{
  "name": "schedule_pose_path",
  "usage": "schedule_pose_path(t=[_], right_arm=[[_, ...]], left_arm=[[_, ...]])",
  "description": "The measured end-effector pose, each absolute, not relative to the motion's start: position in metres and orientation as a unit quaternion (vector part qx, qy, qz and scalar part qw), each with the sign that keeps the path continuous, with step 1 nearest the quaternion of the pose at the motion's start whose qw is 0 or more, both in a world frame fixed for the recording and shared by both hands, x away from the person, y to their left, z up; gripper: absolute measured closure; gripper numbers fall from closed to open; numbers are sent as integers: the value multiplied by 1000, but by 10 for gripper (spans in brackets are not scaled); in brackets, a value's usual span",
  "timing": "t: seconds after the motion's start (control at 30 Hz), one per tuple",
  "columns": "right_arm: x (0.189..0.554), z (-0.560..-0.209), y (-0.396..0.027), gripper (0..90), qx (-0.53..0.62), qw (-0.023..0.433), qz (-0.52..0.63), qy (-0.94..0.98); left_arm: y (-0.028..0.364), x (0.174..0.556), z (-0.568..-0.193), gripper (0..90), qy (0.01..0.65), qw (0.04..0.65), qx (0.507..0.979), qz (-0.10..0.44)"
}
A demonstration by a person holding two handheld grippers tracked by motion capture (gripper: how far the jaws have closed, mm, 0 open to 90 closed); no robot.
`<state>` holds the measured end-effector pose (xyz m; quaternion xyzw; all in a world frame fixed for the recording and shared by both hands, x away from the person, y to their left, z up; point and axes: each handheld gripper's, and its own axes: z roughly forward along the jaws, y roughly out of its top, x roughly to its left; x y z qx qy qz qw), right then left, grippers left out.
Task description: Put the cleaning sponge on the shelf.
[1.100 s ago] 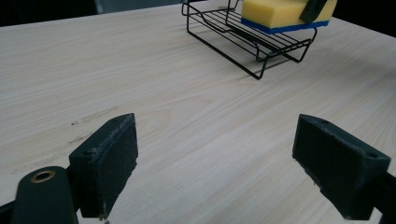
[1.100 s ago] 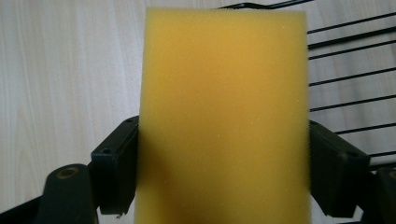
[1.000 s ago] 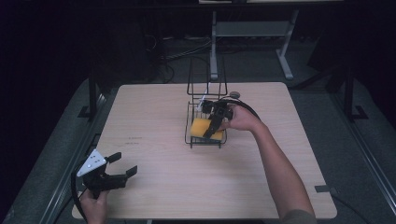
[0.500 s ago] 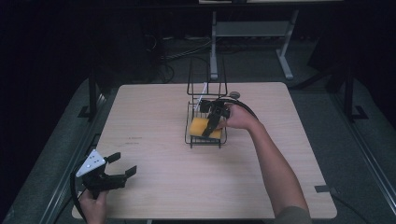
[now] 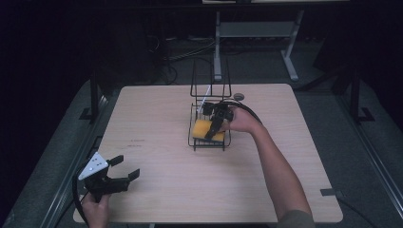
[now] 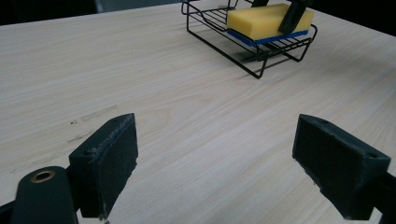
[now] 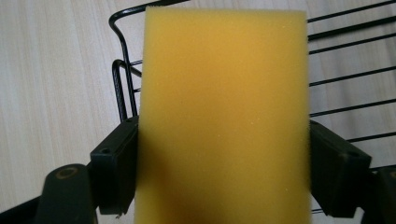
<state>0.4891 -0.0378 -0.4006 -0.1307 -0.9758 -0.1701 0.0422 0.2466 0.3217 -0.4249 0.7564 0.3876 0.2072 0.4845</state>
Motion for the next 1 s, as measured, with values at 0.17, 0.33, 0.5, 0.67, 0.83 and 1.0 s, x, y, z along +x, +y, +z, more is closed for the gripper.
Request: schedule_pose_path(t=[0.17,0.33,0.5,0.67,0.83,1.0], right_arm=[[487,-399,-40,180,-137,35,-179,-974],[484,-399,-44,180,-145,35,-196,-969],[482,-394,-48,179,-143,35,-206,-967],[482,-392,-49,180,-148,32,-205,-967],[480,-390,-51,179,-152,34,-214,-964],[478,-388,-55,179,-149,33,-216,-964]], left_arm=[[321,247,-425,134,388,484,757,206],[320,247,-425,134,387,484,757,205],[319,248,-426,134,388,484,758,204],[319,247,-426,134,387,484,758,203],[319,247,-425,134,386,484,758,204],[321,248,-425,134,389,485,756,205]])
